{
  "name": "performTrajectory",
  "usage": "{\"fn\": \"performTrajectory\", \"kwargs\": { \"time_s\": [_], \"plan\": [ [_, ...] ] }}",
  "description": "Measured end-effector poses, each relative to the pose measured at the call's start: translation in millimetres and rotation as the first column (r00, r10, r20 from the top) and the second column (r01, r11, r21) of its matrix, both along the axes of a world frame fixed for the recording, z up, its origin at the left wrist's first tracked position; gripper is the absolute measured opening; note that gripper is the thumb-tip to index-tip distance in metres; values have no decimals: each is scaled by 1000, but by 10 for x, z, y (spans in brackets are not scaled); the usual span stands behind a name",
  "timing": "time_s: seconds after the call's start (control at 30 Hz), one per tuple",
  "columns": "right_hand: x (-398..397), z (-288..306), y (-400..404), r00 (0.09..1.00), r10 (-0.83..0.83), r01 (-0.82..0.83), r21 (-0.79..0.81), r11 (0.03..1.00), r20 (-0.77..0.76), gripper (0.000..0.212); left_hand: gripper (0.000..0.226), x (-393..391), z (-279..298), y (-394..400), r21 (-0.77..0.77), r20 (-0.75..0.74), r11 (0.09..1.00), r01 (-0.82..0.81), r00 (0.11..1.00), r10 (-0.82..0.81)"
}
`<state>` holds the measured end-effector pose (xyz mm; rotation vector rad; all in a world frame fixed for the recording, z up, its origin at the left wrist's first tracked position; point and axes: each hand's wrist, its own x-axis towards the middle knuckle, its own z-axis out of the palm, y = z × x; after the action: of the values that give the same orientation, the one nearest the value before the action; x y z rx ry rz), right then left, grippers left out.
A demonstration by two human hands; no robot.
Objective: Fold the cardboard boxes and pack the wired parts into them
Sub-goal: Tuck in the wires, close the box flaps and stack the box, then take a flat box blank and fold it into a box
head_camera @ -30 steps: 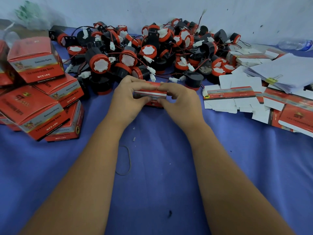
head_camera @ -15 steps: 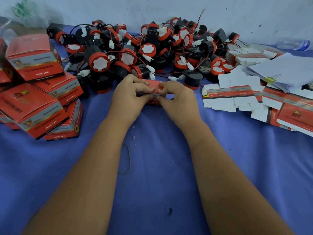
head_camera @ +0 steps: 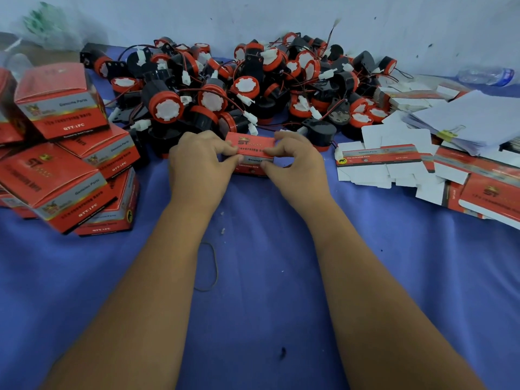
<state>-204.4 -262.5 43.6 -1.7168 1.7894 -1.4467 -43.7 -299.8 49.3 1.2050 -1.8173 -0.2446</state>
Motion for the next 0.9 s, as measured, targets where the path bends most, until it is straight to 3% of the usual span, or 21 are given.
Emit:
{"fn": "performTrajectory", "kwargs": {
  "time_s": [0.13,0.27,0.37,0.47,0.6,0.73,0.83,0.9],
  "plan": [
    [0,40,40,989,97,-110,119,987,108,21,18,24,52,44,63,-90,997,42,995,-36],
    [80,103,98,990,118,-123,63,990,77,26,19,-12,124,95,-71,124,994,-85,988,93],
    [264,182,142,958,279,-284,84,955,66,23,23,-97,194,192,-171,123,981,-90,986,112],
    [375,226,153,858,437,-491,183,852,269,30,28,-152,236,256,-227,101,973,-38,993,62],
    [313,168,103,795,378,-503,168,848,475,36,25,-228,243,292,-299,80,953,55,996,-32],
    [320,118,98,828,295,-400,133,907,477,33,25,-414,136,345,-84,-174,959,270,944,-281],
    [275,159,55,786,153,-267,106,958,599,32,27,-397,65,214,192,-392,949,251,906,-160],
    [210,172,41,830,-18,-71,138,988,557,31,27,-319,55,84,367,-504,910,193,864,20]
  ]
}}
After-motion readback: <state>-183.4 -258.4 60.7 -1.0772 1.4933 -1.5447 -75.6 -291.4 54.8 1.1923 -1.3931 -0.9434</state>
